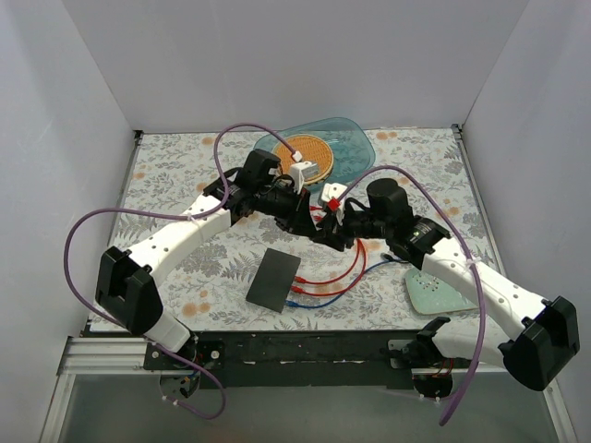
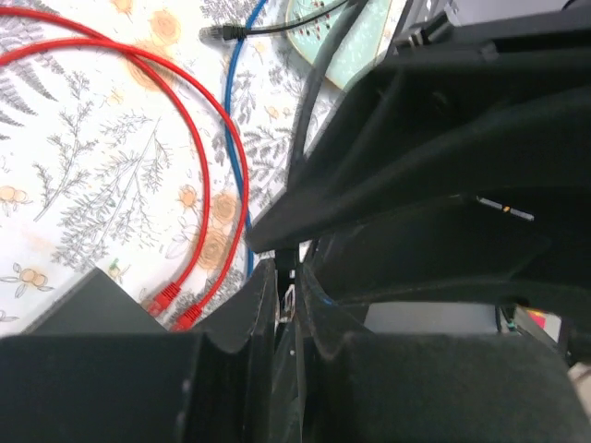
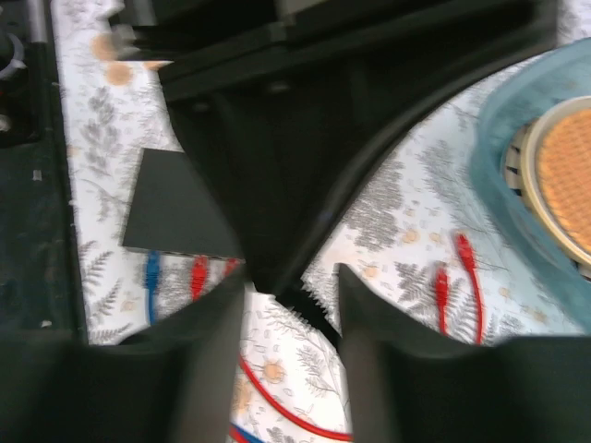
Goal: Insert the plug into the switch port
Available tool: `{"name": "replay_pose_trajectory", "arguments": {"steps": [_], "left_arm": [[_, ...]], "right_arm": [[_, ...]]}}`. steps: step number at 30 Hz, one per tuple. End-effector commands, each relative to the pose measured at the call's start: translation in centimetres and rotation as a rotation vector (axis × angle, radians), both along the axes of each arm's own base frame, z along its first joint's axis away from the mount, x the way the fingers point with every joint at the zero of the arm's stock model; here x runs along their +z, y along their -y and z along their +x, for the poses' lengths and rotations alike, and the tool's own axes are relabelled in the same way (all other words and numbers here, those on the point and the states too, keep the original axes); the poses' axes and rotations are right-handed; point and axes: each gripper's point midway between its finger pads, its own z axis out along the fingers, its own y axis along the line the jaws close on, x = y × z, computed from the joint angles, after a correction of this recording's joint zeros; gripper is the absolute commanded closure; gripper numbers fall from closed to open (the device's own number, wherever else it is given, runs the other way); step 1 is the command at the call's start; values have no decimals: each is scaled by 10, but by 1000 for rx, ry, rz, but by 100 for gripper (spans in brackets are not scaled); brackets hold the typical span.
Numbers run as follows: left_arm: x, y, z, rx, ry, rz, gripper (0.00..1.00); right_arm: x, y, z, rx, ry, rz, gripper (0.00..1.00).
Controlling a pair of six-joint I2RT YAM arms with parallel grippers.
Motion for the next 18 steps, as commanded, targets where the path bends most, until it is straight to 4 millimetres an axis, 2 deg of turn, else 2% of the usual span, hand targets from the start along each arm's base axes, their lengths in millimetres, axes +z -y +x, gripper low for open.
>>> {"name": "replay_pose_trajectory", "arguments": {"steps": [1,3,4,6,11,16,18], "left_arm": [[45,-13,7,21,91,-119,100],[49,-20,14,50,99,-124,100],[49,-23,16,62,100,-122,100],[52,-27,20,77,108,-126,100],[51,-33,33,142,118,-123,100],[59,-39,42,191,145,-150,100],[59,-38,40,178,131,-147,100]], "right_arm": [[0,-2,-5,22,-40,-36,74],[-2,-3,-4,23,-51,-48,80],[-3,-4,-5,26,-54,-50,89],[-5,-4,-4,21,-57,-53,98],[-5,-3,-1,2,-55,-52,99],[-4,-2,-2,0,-50,-47,99],[-3,-2,-1,-5,-40,-44,91]]}}
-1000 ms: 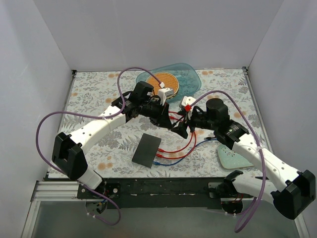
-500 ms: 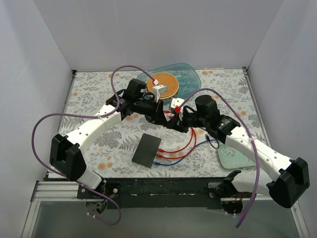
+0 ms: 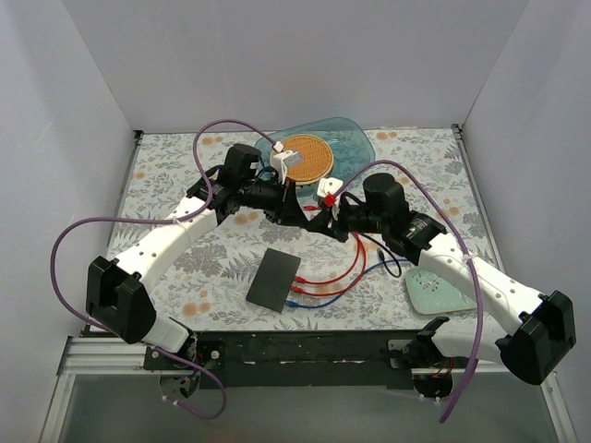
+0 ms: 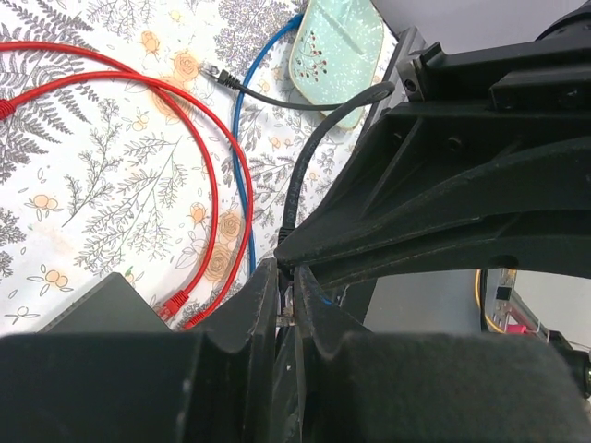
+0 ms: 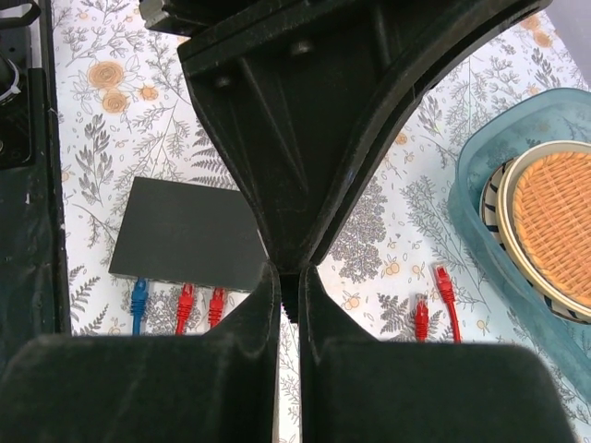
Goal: Insert the plug into the switch port
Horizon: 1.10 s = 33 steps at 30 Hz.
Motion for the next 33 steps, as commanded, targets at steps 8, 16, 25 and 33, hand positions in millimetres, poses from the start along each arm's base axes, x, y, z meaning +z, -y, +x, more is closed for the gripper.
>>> {"name": "replay_pose_trajectory", "arguments": {"steps": [8,16,25,33], "left_arm": [[36,-15,11,45,94,-69,100],[46,-11,0,-15,75,-129,100],[49,-9,-16,-91,49,-174,100],[36,-23,29,200,96,-60,37]], "right_arm": [[-24,17,-2,-78,-73,-88,46],[-23,11,0,-83,-72,-45,47],[-27,0,8,-98,-85,10,82],[-31,0,6,-94,-103,3,99]]}}
